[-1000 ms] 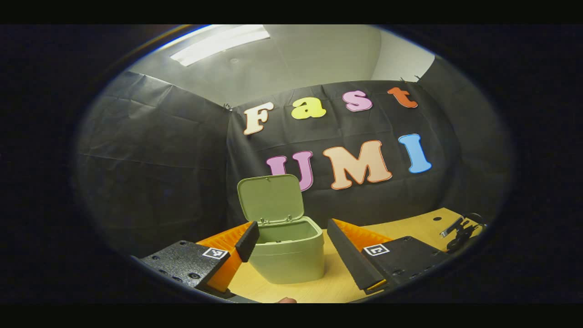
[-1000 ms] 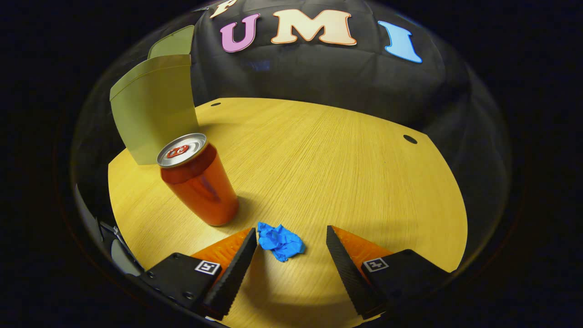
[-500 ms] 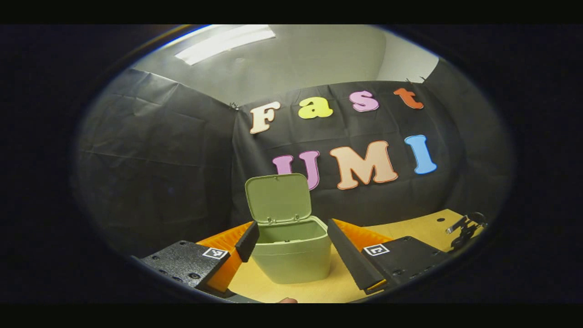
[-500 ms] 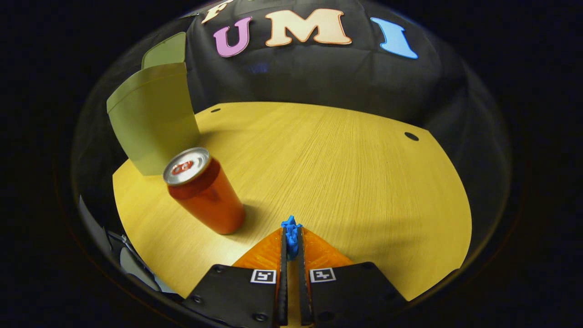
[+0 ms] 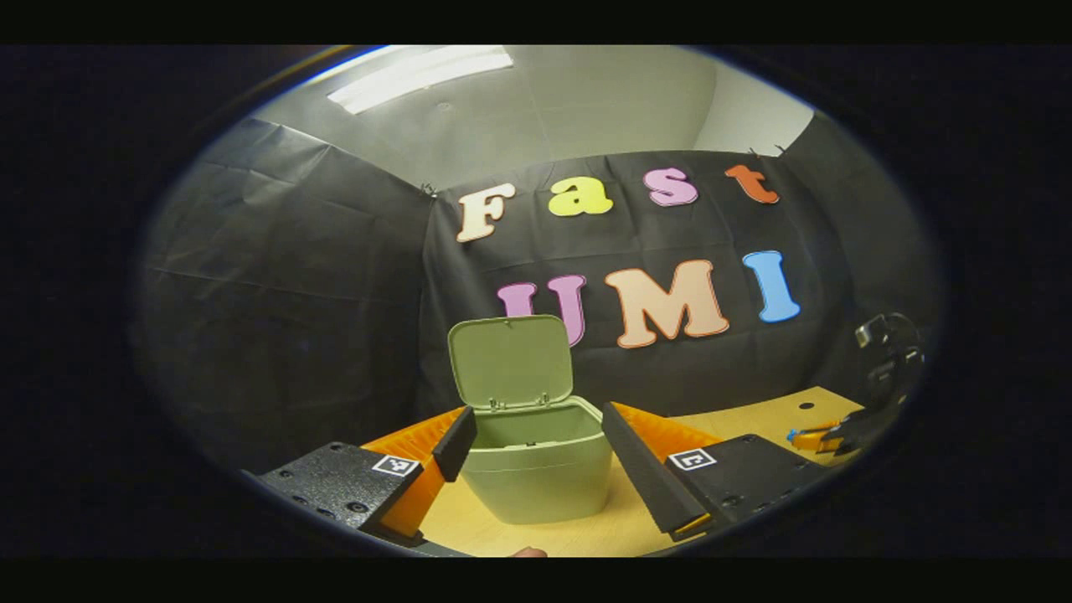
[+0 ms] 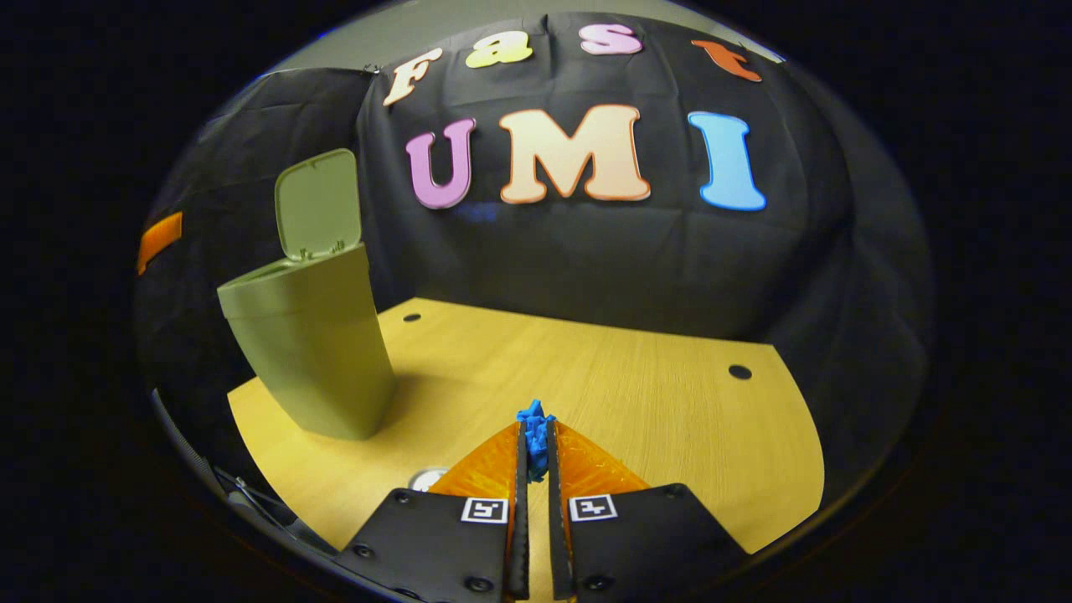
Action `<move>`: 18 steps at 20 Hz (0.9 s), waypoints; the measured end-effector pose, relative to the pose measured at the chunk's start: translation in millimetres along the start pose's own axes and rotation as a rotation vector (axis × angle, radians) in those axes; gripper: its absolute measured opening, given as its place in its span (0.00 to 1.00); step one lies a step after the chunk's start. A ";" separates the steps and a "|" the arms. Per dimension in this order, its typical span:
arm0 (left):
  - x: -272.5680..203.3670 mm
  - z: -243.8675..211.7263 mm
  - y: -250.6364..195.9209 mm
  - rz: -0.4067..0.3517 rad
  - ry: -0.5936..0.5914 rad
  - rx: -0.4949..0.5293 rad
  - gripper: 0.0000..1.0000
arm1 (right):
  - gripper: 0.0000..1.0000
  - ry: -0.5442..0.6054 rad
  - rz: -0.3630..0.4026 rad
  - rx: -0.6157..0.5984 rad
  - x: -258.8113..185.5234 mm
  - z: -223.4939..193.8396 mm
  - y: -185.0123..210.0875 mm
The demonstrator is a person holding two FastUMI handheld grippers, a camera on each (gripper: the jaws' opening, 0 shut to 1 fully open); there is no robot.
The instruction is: Press the lid of the desktop garbage bin to open it, pick up the crumpled paper on the desktop and throw it into the bin, then pick up the pop can on the desktop and drop it into the bin, and finally close the garbage bin lid.
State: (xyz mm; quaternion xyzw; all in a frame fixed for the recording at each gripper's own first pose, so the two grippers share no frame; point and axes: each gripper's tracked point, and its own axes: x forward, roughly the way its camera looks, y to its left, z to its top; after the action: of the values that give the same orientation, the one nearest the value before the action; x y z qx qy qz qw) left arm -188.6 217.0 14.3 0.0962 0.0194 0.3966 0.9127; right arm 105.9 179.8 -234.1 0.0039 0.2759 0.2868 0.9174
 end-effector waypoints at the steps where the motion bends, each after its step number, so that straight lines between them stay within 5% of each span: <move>1: 2.3 -0.5 2.0 -0.001 0.001 0.001 0.92 | 0.12 -0.044 0.009 0.001 -2.5 18.2 6.5; 7: 3.7 -8.7 29.4 0.020 0.006 0.002 0.92 | 0.12 -0.193 0.068 0.010 -7.6 90.9 50.4; 18: 12.1 -30.8 96.9 0.071 0.026 0.003 0.92 | 0.12 -0.298 0.206 0.005 5.9 141.3 158.3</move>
State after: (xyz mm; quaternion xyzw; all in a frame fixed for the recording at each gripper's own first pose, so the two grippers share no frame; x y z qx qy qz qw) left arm -253.6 295.4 3.2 0.0930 0.0287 0.4299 0.8976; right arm 98.8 336.5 -91.1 0.0768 0.1359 0.3746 0.9139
